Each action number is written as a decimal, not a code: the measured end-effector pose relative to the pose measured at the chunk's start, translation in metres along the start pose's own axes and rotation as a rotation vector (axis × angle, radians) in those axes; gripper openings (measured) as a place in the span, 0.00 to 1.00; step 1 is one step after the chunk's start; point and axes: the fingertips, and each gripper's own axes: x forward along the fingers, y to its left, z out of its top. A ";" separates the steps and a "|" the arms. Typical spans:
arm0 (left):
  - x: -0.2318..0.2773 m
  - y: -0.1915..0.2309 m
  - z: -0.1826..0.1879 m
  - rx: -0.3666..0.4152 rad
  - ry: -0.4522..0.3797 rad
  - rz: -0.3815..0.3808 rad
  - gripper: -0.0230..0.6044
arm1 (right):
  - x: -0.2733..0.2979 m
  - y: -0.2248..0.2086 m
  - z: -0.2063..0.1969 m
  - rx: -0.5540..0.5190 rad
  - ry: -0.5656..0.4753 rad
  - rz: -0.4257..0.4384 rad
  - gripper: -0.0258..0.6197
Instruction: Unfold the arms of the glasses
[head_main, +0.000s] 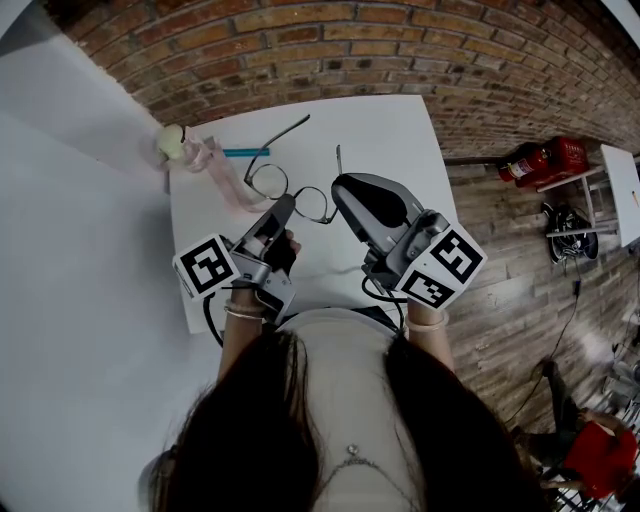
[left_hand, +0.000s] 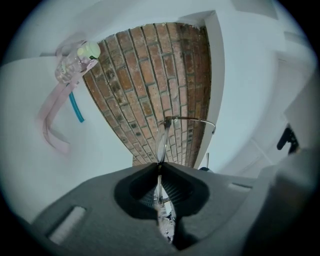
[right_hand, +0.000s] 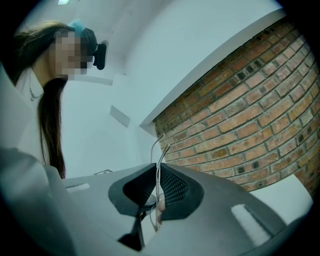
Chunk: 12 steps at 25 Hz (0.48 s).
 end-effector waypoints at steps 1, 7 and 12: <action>0.000 0.000 0.001 -0.001 -0.002 0.000 0.07 | 0.000 0.000 0.000 0.000 -0.001 0.000 0.09; -0.002 0.001 0.005 -0.019 -0.021 -0.006 0.07 | -0.001 -0.001 0.002 0.000 -0.006 -0.003 0.08; -0.005 0.002 0.009 -0.038 -0.035 -0.014 0.07 | -0.002 0.000 0.004 0.009 -0.019 0.001 0.08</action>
